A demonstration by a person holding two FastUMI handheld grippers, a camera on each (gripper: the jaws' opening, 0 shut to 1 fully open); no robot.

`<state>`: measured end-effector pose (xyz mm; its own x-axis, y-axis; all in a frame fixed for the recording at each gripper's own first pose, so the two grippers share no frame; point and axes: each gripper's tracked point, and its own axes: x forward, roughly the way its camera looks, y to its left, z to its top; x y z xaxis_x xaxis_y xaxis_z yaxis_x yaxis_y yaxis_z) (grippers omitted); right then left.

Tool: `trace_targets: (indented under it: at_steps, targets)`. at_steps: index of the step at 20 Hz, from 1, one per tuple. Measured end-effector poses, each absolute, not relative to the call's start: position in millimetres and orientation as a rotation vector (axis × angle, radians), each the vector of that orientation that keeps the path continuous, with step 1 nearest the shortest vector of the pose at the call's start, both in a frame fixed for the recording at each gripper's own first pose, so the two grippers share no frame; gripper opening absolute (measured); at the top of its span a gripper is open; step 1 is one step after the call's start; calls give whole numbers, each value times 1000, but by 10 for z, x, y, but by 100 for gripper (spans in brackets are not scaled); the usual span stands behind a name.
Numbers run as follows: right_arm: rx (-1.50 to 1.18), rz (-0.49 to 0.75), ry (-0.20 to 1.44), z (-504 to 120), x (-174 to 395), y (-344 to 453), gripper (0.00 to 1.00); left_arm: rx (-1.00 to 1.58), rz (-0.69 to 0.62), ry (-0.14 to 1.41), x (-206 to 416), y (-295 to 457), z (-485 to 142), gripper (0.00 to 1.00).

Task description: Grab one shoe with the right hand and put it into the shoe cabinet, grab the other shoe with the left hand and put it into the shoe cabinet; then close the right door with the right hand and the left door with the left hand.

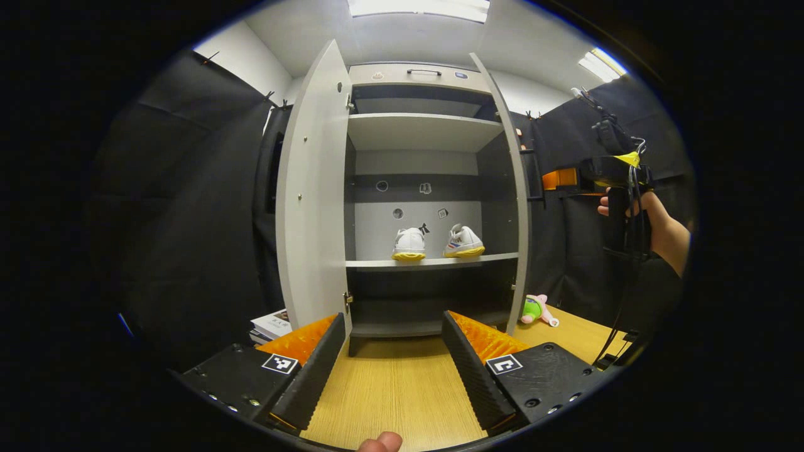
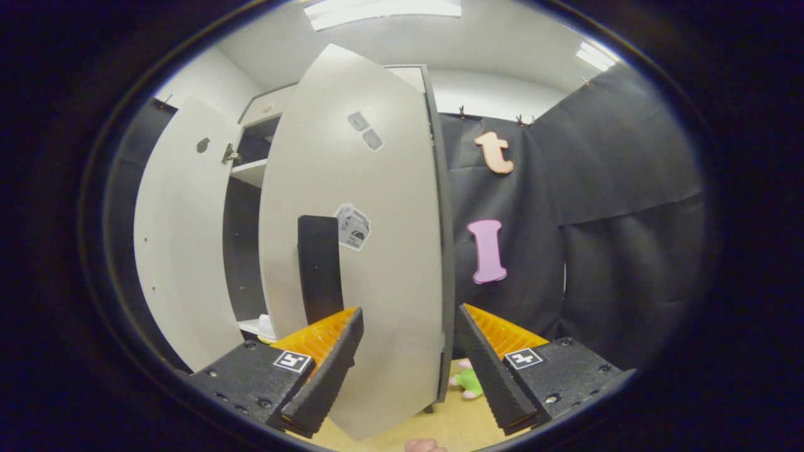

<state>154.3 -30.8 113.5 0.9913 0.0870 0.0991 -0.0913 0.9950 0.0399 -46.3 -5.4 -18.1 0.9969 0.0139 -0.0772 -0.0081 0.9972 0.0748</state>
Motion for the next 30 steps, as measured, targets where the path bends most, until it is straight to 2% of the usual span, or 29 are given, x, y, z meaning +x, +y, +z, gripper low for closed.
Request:
trace_targets:
  at_steps: [8,12,13,14,15,16,19,20,21,22,23,24,26,27,28,30]
  targets:
    - [15,106,-115,1245,1704,-107,98,63,101,100,-551,322,-249,93]
    - [22,93,-126,1159,1314,-276,99,62,150,96,-590,538,-231,93]
    - [16,93,-123,1074,1179,-289,94,65,169,98,-601,627,-237,93]
    - [7,93,-120,976,1043,-311,99,68,190,101,-614,742,-234,93]
    - [-7,90,-115,843,913,-332,94,73,216,100,-627,875,-214,93]
    - [-18,84,-109,723,789,-354,98,80,242,100,-613,1019,-198,93]
    - [-26,70,-81,358,443,-387,98,107,345,85,-580,1510,-42,93]
    - [-22,52,-87,294,366,-431,94,114,381,78,-504,1732,47,93]
    - [-20,35,-88,229,300,-473,94,118,399,60,-412,1897,163,93]
    - [-19,27,-82,165,261,-487,99,123,415,40,-305,2047,284,93]
    - [-14,24,-69,98,243,-490,94,130,423,27,-180,2178,392,93]
    - [-4,26,-56,50,225,-497,99,128,430,17,-87,2278,497,93]
    - [17,29,-37,-20,190,-506,98,104,419,4,116,2424,675,93]
    - [19,26,-29,-53,176,-524,94,95,422,-10,200,2474,767,94]
    - [17,20,-24,-78,171,-551,99,97,426,-21,279,2506,858,94]
    - [12,8,-15,-100,162,-593,98,107,416,-46,451,2529,1013,94]
